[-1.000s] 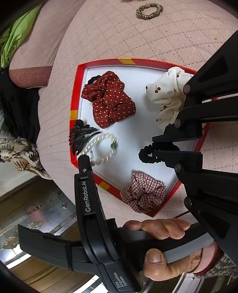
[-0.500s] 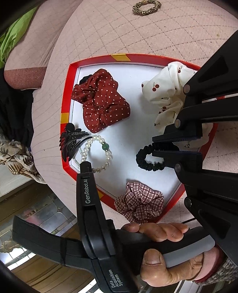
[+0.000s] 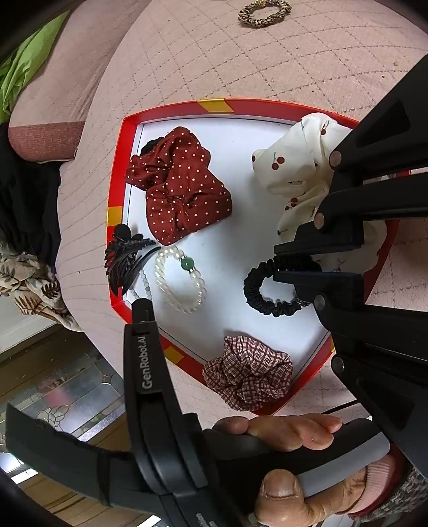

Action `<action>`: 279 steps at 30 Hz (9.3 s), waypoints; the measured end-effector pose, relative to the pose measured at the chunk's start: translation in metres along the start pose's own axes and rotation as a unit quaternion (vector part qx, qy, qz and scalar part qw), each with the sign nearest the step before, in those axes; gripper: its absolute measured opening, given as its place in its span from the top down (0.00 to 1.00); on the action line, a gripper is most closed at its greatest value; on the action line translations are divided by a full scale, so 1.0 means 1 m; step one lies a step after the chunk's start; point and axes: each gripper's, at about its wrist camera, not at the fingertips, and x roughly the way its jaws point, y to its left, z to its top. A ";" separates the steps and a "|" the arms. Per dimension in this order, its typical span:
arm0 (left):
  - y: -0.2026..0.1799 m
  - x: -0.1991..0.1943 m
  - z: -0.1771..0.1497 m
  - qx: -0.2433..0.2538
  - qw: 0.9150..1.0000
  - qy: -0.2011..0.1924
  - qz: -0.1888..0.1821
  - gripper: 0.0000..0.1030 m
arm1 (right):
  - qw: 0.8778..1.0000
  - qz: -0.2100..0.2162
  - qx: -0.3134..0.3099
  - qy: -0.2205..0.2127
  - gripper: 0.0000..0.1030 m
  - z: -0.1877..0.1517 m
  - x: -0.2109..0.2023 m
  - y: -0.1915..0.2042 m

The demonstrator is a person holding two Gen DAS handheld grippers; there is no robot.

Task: Organize jewelry
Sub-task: 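Carry the pearl bracelet and black hair tie into the tray and open both tools, then withdraw both open tools toward the leopard bracelet and black sheer scrunchie, then grasp the leopard-print bracelet with the left tool while the right grasps the black sheer scrunchie, then carry the leopard bracelet and black sheer scrunchie over the tray and lower them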

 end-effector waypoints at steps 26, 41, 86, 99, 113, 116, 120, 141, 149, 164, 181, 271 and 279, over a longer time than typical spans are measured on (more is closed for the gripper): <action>-0.024 -0.038 -0.010 0.051 0.990 -0.072 0.106 0.61 | 0.998 -0.015 0.012 -0.054 0.65 -0.017 -0.063 -0.010; -0.084 -0.066 -0.047 0.105 0.985 -0.081 0.108 0.58 | 0.992 -0.069 0.053 -0.094 0.64 -0.045 -0.130 -0.075; -0.263 -0.044 -0.069 0.156 0.986 0.048 -0.021 0.55 | 0.958 -0.164 0.194 -0.136 0.44 -0.117 -0.238 -0.293; -0.289 0.045 -0.047 0.137 0.985 0.087 -0.051 0.55 | 0.958 -0.153 0.196 -0.144 0.32 -0.071 -0.204 -0.323; -0.289 0.088 -0.042 0.137 0.985 0.082 -0.058 0.55 | 0.960 -0.132 0.218 -0.120 0.31 -0.030 -0.149 -0.354; -0.289 0.090 -0.043 0.138 0.986 0.075 -0.059 0.55 | 0.959 -0.121 0.228 -0.115 0.31 -0.032 -0.140 -0.359; -0.292 0.091 -0.047 0.150 0.985 0.062 -0.052 0.55 | 0.958 -0.112 0.235 -0.117 0.31 -0.032 -0.135 -0.363; -0.300 0.077 -0.055 0.155 0.985 0.059 -0.047 0.94 | 0.962 -0.119 0.216 -0.117 0.76 -0.025 -0.137 -0.353; -0.306 0.029 -0.058 0.168 0.984 0.023 -0.051 0.94 | 0.959 -0.120 0.214 -0.139 0.77 -0.040 -0.172 -0.335; -0.293 -0.070 -0.069 0.169 0.983 -0.039 -0.054 0.94 | 0.957 -0.131 0.193 -0.171 0.77 -0.070 -0.228 -0.281; -0.255 -0.164 -0.093 0.136 0.985 -0.086 -0.056 0.94 | 0.960 -0.123 0.158 -0.196 0.77 -0.108 -0.272 -0.211; 0.028 -0.040 0.000 -0.049 0.998 -0.037 -0.001 0.94 | 0.997 0.002 0.015 -0.075 0.77 0.019 -0.060 -0.019; 0.047 -0.006 -0.004 -0.061 0.998 0.003 0.034 0.94 | 0.999 -0.007 0.020 -0.047 0.77 0.022 -0.024 -0.023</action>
